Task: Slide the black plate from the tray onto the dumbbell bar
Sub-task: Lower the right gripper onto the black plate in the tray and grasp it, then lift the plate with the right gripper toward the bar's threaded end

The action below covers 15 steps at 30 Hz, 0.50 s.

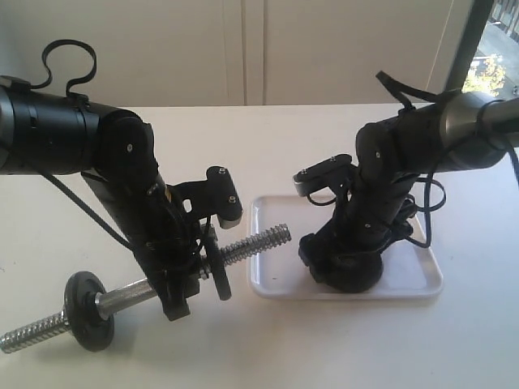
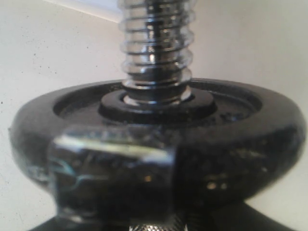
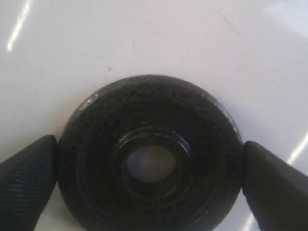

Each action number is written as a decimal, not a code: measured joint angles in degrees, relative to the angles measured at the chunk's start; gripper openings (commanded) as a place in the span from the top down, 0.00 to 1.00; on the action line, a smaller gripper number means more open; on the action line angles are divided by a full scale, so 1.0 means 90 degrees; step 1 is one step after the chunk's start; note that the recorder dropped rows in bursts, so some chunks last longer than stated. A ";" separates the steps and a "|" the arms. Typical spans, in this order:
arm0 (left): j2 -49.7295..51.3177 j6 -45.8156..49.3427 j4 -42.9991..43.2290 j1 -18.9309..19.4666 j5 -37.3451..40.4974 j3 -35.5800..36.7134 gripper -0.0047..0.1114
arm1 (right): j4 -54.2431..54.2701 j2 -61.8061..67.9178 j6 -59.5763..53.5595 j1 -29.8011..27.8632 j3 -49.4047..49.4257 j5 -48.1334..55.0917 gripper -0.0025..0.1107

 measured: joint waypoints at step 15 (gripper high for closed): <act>0.0000 0.0000 0.0000 0.0000 0.0000 0.0000 0.96 | 0.1979 -0.1242 -0.1915 -0.0959 -0.0011 0.0804 0.98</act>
